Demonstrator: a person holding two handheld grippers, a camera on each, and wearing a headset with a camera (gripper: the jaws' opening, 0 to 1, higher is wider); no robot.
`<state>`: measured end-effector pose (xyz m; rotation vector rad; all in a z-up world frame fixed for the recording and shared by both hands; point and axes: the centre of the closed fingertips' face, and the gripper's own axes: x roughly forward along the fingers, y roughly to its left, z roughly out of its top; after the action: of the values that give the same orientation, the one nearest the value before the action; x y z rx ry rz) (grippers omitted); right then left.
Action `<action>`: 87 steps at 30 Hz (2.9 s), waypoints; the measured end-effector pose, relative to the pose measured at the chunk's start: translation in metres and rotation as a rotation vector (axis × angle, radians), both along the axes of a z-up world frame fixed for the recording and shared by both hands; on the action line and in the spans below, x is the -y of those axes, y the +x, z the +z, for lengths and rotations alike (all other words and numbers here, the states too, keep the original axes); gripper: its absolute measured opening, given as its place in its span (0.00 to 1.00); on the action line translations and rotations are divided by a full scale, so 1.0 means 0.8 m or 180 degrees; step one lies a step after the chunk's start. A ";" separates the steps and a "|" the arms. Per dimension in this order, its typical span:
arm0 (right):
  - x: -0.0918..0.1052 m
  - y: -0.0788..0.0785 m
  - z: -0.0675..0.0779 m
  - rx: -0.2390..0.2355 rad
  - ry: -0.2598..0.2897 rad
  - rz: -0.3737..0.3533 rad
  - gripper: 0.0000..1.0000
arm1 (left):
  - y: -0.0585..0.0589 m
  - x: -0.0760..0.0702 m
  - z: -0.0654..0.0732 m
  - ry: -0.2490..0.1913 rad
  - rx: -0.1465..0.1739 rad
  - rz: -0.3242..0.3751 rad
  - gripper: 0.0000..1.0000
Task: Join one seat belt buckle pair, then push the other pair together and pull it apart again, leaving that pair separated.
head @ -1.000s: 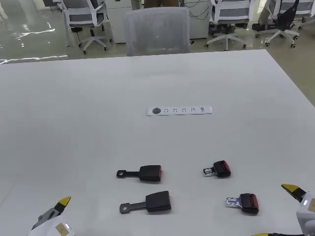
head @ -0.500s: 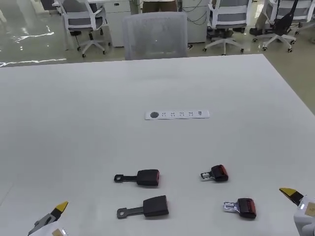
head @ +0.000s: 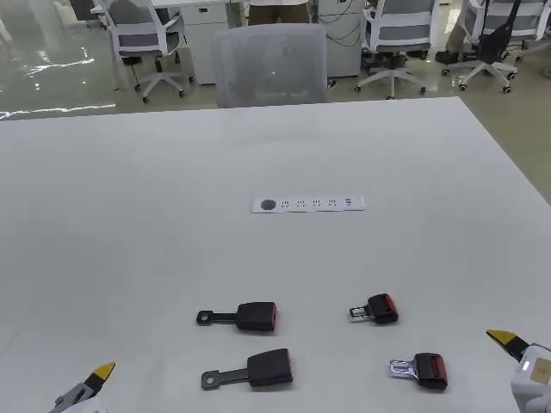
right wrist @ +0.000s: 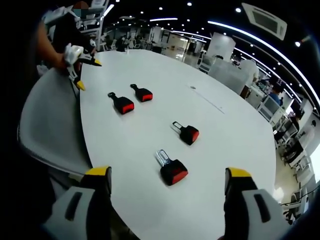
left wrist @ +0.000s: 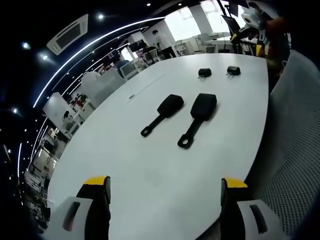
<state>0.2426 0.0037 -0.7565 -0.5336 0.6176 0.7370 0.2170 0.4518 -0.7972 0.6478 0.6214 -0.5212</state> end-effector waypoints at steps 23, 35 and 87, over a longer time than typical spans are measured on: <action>0.000 0.010 -0.019 -0.0283 0.0081 -0.0098 0.85 | -0.001 0.034 -0.029 0.0035 -0.0766 -0.0350 0.94; -0.004 0.034 -0.023 -0.0298 -0.0297 0.0208 0.80 | 0.070 0.113 -0.014 0.0031 -0.0748 -0.0729 0.76; 0.004 0.048 -0.129 -0.1260 -0.0979 0.1568 0.35 | 0.085 0.212 -0.078 0.0620 -0.1424 -0.1998 0.32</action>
<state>0.2808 0.0003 -0.8595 -0.8492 0.9939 1.2398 0.2853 0.2820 -0.8597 0.9256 0.8975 -1.2236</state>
